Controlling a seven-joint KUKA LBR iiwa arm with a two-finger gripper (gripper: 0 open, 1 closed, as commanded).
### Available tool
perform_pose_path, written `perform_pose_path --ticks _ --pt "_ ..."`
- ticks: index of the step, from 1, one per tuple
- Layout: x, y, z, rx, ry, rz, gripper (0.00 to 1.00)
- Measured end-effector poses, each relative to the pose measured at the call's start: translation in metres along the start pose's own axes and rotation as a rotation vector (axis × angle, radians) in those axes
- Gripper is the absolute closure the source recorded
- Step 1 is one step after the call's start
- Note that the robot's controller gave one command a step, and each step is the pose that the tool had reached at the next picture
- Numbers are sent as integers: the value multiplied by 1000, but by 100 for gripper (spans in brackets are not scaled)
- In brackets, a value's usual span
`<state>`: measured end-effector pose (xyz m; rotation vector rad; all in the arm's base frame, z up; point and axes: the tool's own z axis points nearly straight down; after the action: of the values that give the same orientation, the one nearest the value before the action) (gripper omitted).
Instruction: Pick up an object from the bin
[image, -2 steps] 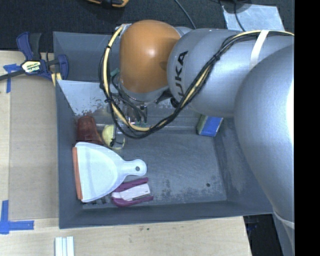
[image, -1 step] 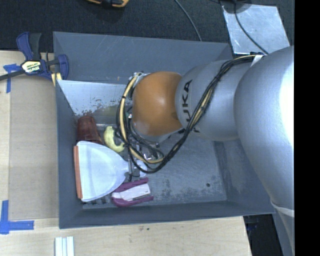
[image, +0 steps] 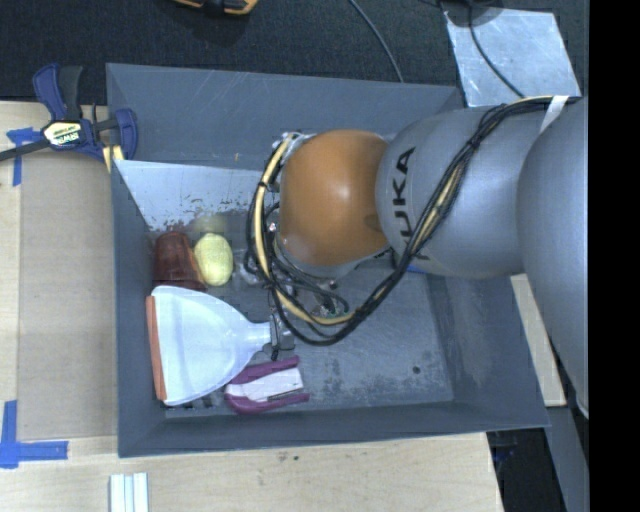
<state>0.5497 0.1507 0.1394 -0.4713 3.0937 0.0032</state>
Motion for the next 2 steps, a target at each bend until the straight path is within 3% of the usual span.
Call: perform_pose_path --ticks 1,2 --pt "28 -20 31 -1 -6 -34 0" --pt "27 -16 68 0 0 -109 0"
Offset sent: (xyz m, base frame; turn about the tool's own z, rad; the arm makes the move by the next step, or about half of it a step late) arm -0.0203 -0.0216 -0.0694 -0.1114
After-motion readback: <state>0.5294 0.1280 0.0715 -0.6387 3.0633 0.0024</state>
